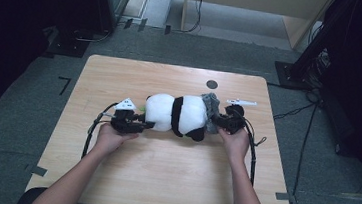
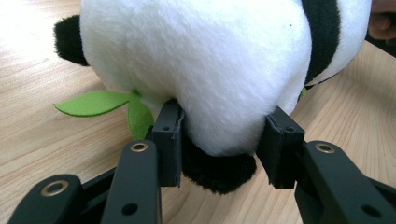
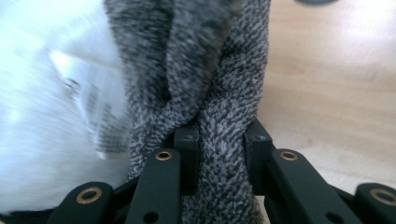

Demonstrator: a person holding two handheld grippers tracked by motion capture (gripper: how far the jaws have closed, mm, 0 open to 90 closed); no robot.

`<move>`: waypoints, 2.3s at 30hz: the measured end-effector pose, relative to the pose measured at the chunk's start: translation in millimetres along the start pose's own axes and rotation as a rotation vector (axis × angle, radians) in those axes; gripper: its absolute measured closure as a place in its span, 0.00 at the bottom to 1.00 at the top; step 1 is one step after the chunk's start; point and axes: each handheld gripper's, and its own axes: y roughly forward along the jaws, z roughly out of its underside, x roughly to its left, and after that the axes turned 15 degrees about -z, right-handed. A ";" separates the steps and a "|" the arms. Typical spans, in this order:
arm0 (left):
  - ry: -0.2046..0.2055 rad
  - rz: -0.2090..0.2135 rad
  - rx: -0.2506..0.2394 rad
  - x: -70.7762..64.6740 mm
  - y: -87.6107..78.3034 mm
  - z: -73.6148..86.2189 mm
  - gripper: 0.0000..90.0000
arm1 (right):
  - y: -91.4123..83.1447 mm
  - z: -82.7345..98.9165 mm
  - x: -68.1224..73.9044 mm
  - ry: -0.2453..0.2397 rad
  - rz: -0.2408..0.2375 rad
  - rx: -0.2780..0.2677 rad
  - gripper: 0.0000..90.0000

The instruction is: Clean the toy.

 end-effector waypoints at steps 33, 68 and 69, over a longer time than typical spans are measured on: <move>0.010 0.049 -0.011 -7.2 -26.8 -5.3 0.70 | -59.4 -39.1 52.7 -0.144 -0.146 -0.188 0.83; 0.094 0.074 -0.105 23.4 -30.8 1.5 0.32 | 20.5 -70.5 27.7 -0.117 -0.182 0.000 0.86; 0.098 0.077 -0.103 23.9 -28.6 0.8 0.32 | 20.5 -70.5 27.7 -0.117 -0.182 0.000 0.86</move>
